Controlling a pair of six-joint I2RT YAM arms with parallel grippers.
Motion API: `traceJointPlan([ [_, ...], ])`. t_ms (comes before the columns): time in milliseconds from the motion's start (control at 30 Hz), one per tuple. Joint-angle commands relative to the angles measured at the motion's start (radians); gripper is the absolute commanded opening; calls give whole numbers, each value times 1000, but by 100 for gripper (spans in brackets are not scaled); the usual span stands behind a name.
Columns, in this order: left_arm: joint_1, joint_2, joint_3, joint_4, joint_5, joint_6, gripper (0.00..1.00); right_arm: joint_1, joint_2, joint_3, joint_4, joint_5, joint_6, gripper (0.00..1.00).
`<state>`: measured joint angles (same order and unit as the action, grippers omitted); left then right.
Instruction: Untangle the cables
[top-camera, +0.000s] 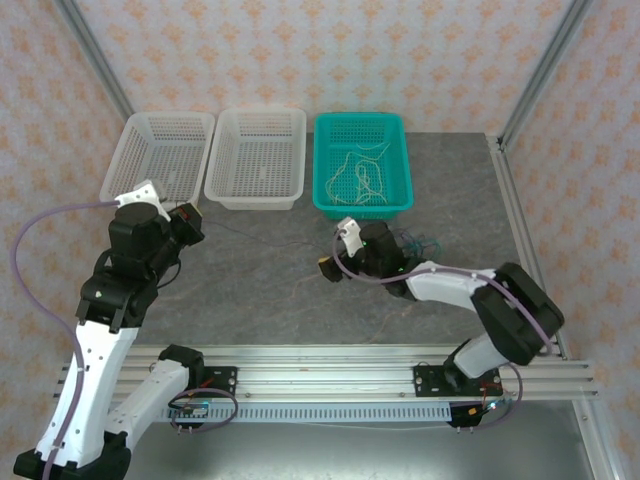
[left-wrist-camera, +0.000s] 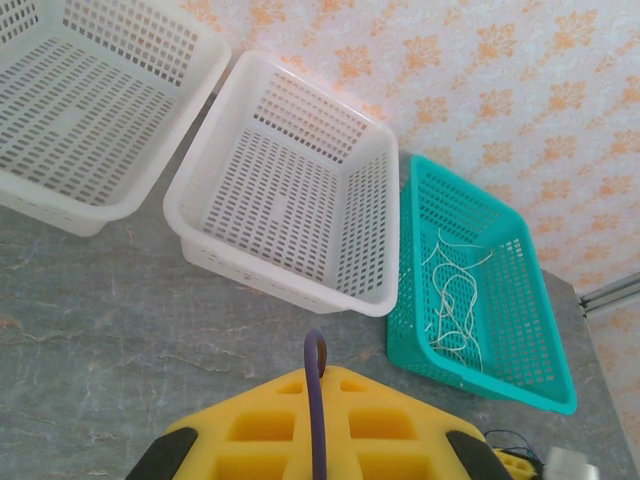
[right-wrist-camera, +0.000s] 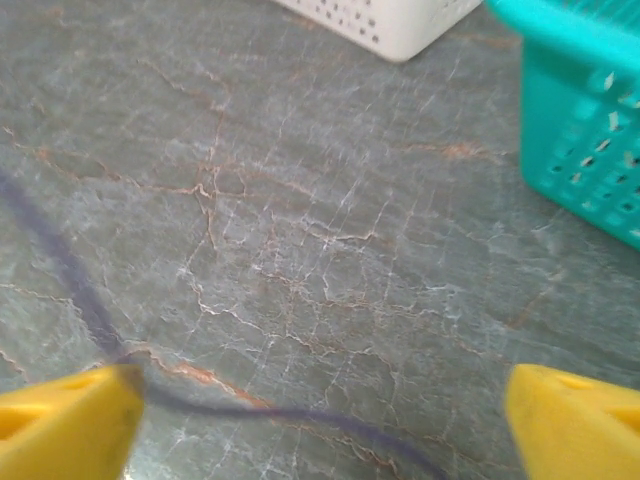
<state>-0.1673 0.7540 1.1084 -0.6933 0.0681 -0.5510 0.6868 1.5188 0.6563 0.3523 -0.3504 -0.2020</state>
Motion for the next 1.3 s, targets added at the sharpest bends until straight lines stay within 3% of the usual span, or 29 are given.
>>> traceJointPlan([
  [0,9,-11,31,-52,-3,9,0,5,37,46,113,-17,-4,68],
  [100,10,-19,36,-66,-24,11,0,5,21,35,125,-9,30,30],
  [167,9,-24,29,-73,-65,11,7,5,-18,23,98,-54,49,2],
  [200,10,-25,23,-74,-84,11,10,5,-46,12,87,-77,73,0],
  [400,10,17,-28,-49,-107,11,28,5,-275,-43,29,-222,252,0],
  [600,10,34,-102,-4,-108,-20,54,3,-404,81,-197,-68,452,0],
  [733,10,-27,-151,26,-74,11,64,2,-415,142,-220,-21,571,0],
  [833,10,-84,-198,63,47,69,63,2,-404,196,-273,56,672,0],
  [967,-12,-169,-373,278,311,-34,63,2,-393,238,-296,122,851,0],
  [1033,-75,-208,-478,385,343,-85,61,2,-391,253,-292,136,927,0],
  [1167,-258,-219,-582,469,234,-73,62,3,-393,272,-279,126,992,0],
  [1267,-374,-139,-611,569,198,-59,65,4,-391,277,-259,93,1020,0],
])
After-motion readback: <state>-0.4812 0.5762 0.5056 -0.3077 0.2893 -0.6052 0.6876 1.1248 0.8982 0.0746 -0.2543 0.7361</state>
